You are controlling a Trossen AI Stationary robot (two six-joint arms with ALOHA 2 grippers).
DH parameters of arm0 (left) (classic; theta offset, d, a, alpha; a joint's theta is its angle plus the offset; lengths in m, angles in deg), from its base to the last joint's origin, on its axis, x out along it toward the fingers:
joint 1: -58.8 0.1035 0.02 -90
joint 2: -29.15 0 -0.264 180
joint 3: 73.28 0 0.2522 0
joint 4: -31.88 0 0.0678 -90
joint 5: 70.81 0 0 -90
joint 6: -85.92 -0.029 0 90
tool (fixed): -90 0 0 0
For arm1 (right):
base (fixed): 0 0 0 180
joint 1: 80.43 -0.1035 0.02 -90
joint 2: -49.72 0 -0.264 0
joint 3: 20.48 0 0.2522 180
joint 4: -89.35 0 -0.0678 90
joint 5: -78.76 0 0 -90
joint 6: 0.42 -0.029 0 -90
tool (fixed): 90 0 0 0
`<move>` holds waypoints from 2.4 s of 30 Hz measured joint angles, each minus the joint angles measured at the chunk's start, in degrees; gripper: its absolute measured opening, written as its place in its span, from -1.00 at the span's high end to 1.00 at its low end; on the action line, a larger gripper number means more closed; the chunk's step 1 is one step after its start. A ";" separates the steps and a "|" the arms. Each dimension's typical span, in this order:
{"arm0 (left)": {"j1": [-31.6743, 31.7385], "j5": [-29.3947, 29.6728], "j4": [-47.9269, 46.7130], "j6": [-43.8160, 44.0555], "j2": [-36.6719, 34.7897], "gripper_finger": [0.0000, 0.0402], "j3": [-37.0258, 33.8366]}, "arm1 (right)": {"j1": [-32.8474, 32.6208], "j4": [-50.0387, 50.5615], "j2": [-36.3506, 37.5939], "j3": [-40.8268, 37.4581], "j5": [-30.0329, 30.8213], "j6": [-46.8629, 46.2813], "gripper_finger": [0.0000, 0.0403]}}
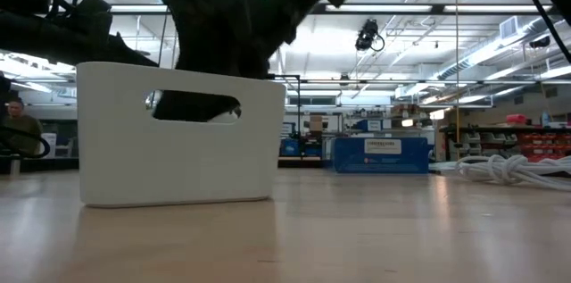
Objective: Pick and place USB-C Cables
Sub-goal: Put the black charger cable into the white bin, then put the white charger cable into the white bin
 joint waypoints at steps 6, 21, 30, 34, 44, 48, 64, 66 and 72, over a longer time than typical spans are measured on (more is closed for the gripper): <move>0.00 0.00 0.04 0.00 0.00 0.88 0.00 | -0.15 6.50 0.13 5.67 -1.39 1.29 0.15; 0.00 0.01 0.10 0.00 0.00 0.88 -0.02 | 1.82 51.81 0.31 20.99 -1.34 10.92 0.08; 0.01 0.00 0.11 0.00 0.00 0.88 -0.04 | 2.18 58.00 5.04 14.63 -1.35 11.28 0.08; 0.00 0.00 0.09 0.00 0.00 0.88 -0.04 | 2.06 53.94 11.03 5.31 -1.34 7.41 0.08; 0.01 0.01 0.09 0.00 0.00 0.88 -0.04 | 4.45 47.08 26.31 -23.38 -1.10 -8.85 0.07; 0.02 0.00 0.09 0.00 0.00 0.88 -0.04 | 6.45 45.67 32.68 -33.22 -2.55 -13.76 0.04; 0.02 0.02 0.09 0.00 0.00 0.88 -0.04 | 9.81 33.73 46.67 -53.64 -10.98 -27.74 -0.28; 0.02 0.02 0.09 -0.02 0.00 0.88 -0.04 | 9.80 30.88 46.67 -55.23 -11.41 -28.72 -0.30; 0.02 0.00 0.09 0.00 0.00 0.88 -0.04 | 9.55 26.55 46.67 -56.95 -7.12 -30.05 -0.20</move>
